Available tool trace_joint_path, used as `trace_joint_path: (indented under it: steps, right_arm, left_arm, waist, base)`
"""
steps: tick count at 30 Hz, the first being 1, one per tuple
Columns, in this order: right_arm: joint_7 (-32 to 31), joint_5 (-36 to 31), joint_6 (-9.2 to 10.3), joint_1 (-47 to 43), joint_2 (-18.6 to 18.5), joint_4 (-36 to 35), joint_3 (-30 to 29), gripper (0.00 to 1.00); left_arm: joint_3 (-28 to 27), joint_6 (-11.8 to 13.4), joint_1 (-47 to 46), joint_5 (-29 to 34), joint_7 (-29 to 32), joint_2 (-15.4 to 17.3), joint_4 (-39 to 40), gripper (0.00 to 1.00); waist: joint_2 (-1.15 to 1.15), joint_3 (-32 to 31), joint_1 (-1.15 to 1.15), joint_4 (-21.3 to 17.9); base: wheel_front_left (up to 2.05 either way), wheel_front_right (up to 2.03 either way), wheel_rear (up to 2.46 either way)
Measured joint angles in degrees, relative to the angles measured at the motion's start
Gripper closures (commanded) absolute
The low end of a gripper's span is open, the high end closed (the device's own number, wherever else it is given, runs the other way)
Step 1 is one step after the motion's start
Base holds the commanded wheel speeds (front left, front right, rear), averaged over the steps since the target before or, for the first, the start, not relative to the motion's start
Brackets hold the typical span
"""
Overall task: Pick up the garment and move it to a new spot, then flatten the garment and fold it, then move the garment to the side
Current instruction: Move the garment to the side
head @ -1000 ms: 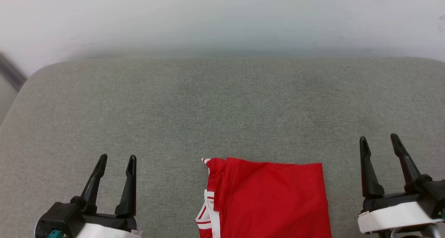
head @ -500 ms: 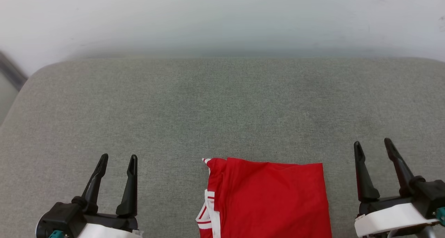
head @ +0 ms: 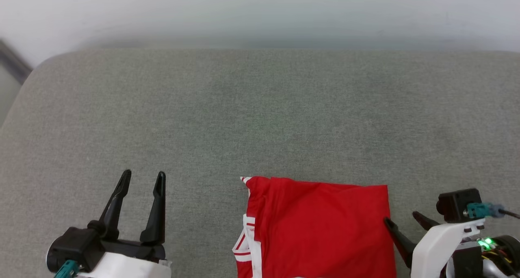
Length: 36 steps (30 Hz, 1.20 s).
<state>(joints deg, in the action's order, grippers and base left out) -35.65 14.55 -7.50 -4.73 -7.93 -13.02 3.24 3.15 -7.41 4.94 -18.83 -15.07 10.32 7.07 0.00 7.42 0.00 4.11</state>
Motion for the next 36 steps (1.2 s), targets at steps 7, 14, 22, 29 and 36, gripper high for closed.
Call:
trace_joint_path:
  steps: [7, 14, 22, 29, 36]
  right_arm:
    - [-13.92, -1.63, 0.01, 0.97, -0.25, -1.08, -0.53, 0.00]
    - [-16.40, -2.40, 0.00, 3.61, 2.44, 4.93, -1.56, 0.00]
    - [-14.19, -3.52, 0.12, 6.09, 3.15, 10.87, -0.10, 0.00]
    - [-11.47, -5.58, 0.23, 8.32, 1.46, 14.94, 3.76, 1.00]
    - [-7.65, -9.87, -0.09, 10.94, -3.46, 15.70, 10.56, 1.00]
  left_arm:
    - [1.26, 0.00, -2.04, 0.00, 0.00, -0.01, -0.49, 0.00]
    - [2.48, 0.00, -4.24, -0.01, 0.00, 0.08, -1.11, 0.00]
    - [3.46, 0.00, -5.43, -0.19, 0.00, 0.15, -1.90, 0.00]
    - [4.17, 0.00, -5.89, -0.08, 0.00, 0.00, -2.85, 0.00]
    - [4.63, 0.00, -5.11, 0.88, 0.00, 0.18, -2.79, 0.00]
  waist:
    - [0.00, 2.56, 0.00, 1.94]
    - [0.00, 5.13, 0.00, 4.36]
    - [0.00, 7.29, 0.00, 6.70]
    - [0.00, 6.91, -0.01, 7.30]
    - [0.00, 4.82, 0.00, 4.99]
  base:
    - [0.00, 0.00, 0.00]
    - [0.00, 0.00, 0.00]
    - [0.00, 0.00, 0.00]
    - [0.00, 0.00, 0.00]
    - [0.00, 0.00, 0.00]
